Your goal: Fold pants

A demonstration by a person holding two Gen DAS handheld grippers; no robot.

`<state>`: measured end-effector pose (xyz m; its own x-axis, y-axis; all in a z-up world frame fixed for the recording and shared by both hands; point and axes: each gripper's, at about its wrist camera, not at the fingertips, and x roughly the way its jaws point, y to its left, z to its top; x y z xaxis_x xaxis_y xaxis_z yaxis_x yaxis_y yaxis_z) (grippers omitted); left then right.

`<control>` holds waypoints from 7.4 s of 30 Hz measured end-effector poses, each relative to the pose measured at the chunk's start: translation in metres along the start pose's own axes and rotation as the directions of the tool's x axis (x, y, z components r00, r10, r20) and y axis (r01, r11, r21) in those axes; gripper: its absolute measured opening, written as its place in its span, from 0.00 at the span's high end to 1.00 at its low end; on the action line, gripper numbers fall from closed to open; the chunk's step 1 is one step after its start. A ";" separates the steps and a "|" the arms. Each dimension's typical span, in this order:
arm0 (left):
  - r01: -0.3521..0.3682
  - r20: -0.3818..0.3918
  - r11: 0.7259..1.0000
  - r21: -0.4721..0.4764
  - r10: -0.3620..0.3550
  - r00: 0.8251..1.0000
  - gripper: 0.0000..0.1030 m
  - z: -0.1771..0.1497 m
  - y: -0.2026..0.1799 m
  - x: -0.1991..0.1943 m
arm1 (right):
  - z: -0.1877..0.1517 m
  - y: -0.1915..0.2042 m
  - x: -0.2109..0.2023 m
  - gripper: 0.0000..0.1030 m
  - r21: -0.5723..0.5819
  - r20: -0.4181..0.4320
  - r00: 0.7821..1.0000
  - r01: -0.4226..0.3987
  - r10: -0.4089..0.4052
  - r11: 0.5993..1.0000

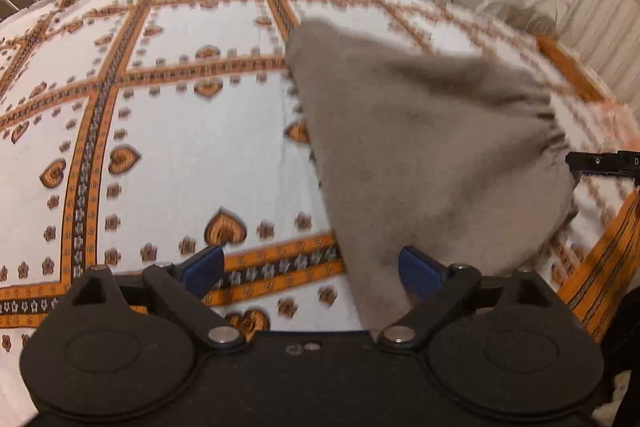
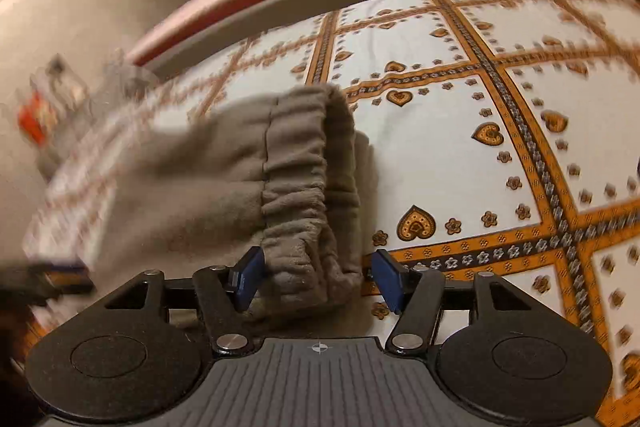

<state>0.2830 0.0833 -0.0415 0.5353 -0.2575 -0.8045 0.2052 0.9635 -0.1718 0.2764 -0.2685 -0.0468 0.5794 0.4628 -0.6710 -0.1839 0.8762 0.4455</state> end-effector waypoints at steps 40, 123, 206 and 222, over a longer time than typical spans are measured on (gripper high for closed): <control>0.146 0.013 0.947 -0.285 -0.149 0.989 0.14 0.013 0.049 0.008 | 0.019 -0.024 0.008 0.25 0.242 -0.025 0.980 -0.184 0.196 0.953; 0.022 0.189 0.990 -0.137 0.004 0.982 0.14 0.132 0.045 0.132 | 0.144 -0.061 0.163 0.29 0.200 0.037 0.977 -0.214 0.210 0.956; -0.103 0.431 0.994 -0.022 0.102 0.896 0.06 -0.113 -0.142 -0.113 | -0.130 0.114 -0.111 0.00 -0.303 0.338 0.939 0.173 -0.064 0.937; -0.103 0.426 0.995 -0.010 0.097 0.900 0.06 -0.113 -0.143 -0.112 | -0.129 0.112 -0.109 0.00 -0.295 0.328 0.942 0.175 -0.072 0.939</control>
<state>0.1007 -0.0172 0.0089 0.8503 -0.1690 -0.4984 0.1409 0.9856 -0.0938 0.0902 -0.2029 -0.0005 0.8193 0.3285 -0.4700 -0.3057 0.9437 0.1266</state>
